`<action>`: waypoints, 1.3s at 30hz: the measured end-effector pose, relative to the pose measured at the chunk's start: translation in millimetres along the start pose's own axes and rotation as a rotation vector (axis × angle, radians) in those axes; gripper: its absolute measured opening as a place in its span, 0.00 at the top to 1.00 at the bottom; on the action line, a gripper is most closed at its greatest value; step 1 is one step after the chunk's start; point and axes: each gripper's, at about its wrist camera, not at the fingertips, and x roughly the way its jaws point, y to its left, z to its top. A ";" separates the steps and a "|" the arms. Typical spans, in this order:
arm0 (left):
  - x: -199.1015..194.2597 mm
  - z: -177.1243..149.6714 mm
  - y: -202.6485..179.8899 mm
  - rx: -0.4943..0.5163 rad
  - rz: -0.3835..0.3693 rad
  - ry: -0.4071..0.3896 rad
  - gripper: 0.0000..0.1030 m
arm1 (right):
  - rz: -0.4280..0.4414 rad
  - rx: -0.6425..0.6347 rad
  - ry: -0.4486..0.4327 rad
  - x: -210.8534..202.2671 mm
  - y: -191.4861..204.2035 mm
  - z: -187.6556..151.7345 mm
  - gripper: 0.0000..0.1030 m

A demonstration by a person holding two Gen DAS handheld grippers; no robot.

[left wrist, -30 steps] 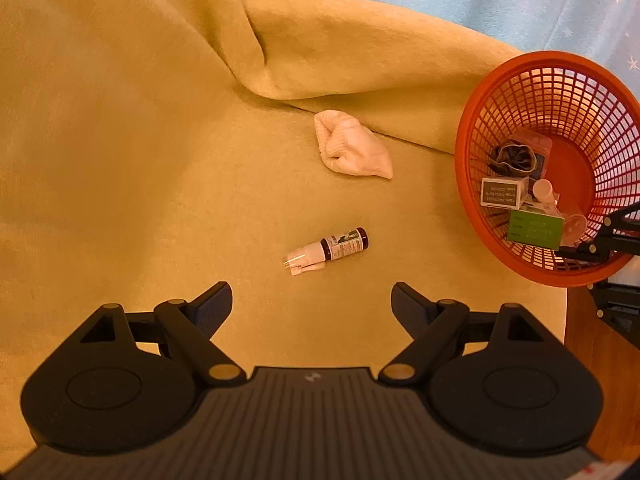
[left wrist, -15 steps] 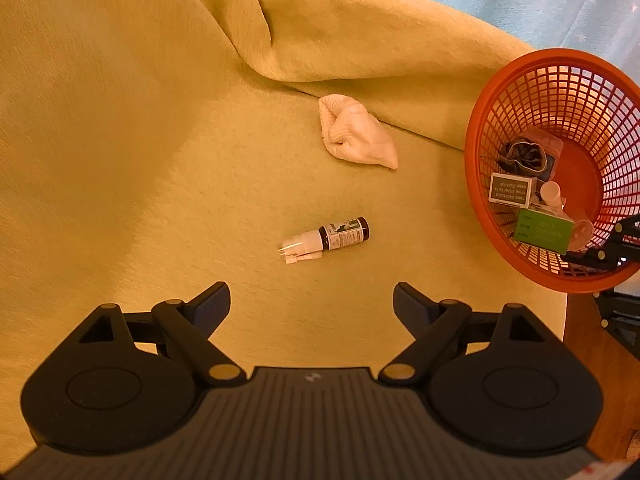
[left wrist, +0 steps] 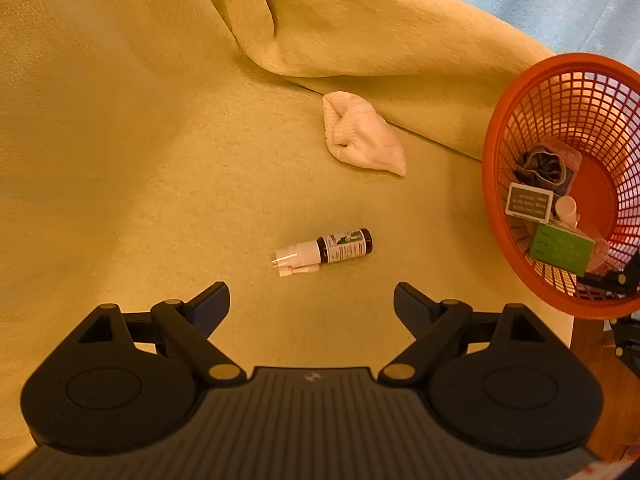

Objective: Organize objects
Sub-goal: 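Reach the left tool down toward the white spray bottle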

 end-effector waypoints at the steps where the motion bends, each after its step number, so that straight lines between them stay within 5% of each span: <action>1: 2.1 0.7 0.2 -0.004 0.000 0.000 0.16 | 0.002 0.001 0.000 0.2 -0.4 0.3 0.97; 27: 49.7 8.3 -4.2 -0.040 -0.004 0.011 0.13 | 0.020 0.007 -0.025 6.1 -10.8 4.9 0.97; 39: 87.2 7.8 -2.2 -0.146 0.005 0.002 0.11 | 0.019 0.005 -0.036 10.3 -12.7 9.0 0.97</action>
